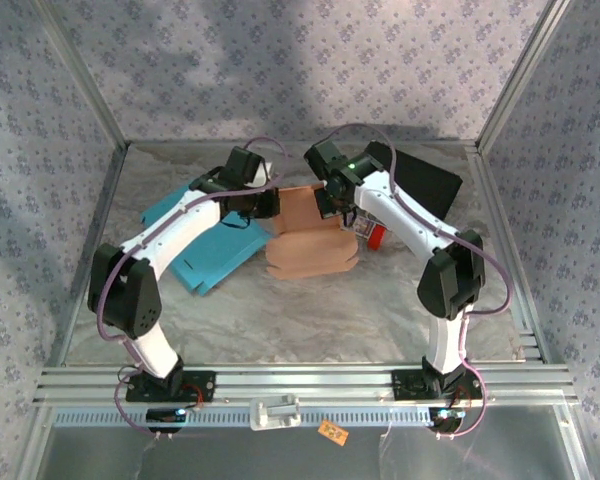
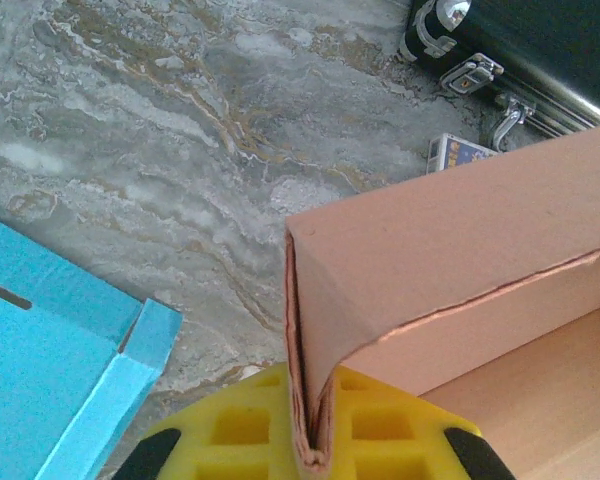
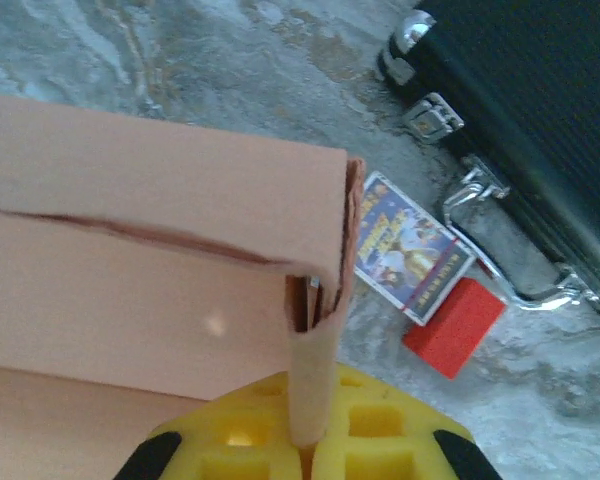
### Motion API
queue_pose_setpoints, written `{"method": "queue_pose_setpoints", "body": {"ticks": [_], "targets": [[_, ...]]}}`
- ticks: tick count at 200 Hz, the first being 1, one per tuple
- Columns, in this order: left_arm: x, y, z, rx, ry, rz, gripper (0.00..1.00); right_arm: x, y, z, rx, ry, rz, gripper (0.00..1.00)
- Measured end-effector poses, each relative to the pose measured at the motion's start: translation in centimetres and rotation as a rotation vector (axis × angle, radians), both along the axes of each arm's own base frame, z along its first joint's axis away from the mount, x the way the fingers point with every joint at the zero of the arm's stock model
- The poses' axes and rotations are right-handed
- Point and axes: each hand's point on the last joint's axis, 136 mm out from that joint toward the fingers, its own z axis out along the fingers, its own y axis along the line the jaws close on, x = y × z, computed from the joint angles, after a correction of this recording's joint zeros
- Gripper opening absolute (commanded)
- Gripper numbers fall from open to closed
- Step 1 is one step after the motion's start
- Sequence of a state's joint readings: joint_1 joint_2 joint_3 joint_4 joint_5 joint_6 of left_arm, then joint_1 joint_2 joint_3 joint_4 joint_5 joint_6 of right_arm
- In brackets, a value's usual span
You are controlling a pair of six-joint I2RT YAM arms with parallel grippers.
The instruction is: Fold the paper box
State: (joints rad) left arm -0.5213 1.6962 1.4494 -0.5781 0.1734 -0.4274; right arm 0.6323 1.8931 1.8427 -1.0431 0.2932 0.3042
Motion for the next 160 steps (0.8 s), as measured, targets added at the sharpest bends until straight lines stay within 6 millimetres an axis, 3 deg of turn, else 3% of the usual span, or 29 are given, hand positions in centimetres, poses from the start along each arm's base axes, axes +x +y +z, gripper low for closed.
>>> {"method": "queue_pose_setpoints", "body": {"ticks": [133,160], "targets": [[-1.3,-0.9,0.2,0.022,0.035,0.068,0.00,-0.7,-0.9,-0.8,-0.025,-0.008,-0.068,0.00],[-1.2,-1.0,0.3,0.018,0.034,0.071,0.00,-0.8,-1.1,-0.4,0.019,0.000,-0.075,0.11]]}}
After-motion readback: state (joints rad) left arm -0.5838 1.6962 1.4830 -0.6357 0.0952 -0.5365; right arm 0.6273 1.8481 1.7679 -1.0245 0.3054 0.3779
